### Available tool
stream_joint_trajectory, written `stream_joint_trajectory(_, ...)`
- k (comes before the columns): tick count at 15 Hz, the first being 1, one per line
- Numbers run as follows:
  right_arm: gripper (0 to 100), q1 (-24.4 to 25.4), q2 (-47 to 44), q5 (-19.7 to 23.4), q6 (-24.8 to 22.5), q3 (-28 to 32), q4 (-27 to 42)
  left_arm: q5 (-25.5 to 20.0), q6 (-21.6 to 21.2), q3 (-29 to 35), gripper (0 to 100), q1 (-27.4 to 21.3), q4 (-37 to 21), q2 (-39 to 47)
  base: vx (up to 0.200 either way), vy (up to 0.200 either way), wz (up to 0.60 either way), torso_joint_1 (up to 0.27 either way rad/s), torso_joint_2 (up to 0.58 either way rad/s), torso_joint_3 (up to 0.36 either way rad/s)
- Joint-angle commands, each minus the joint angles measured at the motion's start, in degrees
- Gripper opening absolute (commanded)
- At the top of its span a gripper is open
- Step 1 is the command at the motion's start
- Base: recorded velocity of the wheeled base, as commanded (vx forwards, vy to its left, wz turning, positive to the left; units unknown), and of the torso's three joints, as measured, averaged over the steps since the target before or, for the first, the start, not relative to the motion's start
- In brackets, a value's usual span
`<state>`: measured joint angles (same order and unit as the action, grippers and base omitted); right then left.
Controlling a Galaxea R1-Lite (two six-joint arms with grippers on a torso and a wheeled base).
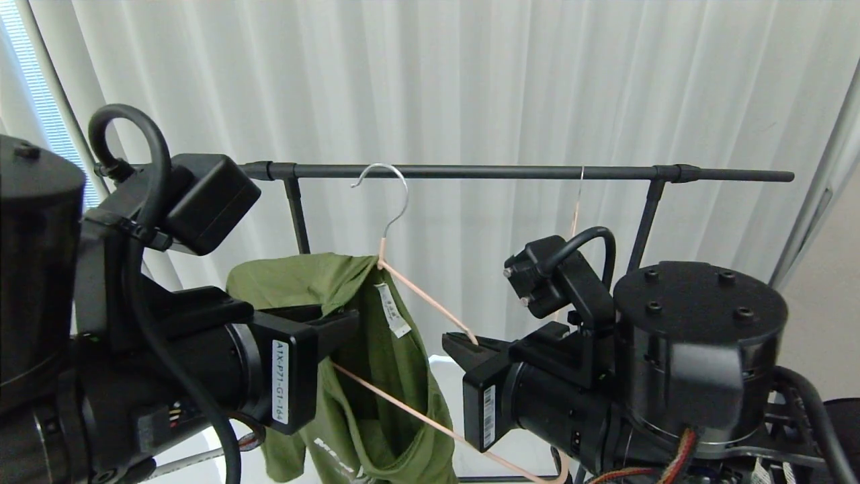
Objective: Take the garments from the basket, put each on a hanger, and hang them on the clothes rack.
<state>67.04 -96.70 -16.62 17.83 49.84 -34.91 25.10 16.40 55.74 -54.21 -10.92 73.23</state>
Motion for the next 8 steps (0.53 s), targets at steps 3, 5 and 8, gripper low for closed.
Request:
stream_joint_trajectory(3,0,0.1,-0.5,-3.0,-1.1,-0.2,-3.4,0.0,0.0,-0.1,100,0.0,0.0,-0.8,0.0,0.0,0.0,0.0,0.0,0.0)
stream_joint_trajectory(5,0,0.1,-0.4,-4.3,-1.3,-1.3,-5.3,0.0,0.0,-0.3,100,0.0,0.0,-1.4,0.0,0.0,0.0,0.0,0.0,0.0)
stream_joint_trajectory(8,0,-0.1,0.5,-4.3,-3.7,-4.3,-10.1,0.1,0.0,-1.4,100,0.1,0.0,-3.0,0.0,0.0,0.0,0.0,0.0,0.0)
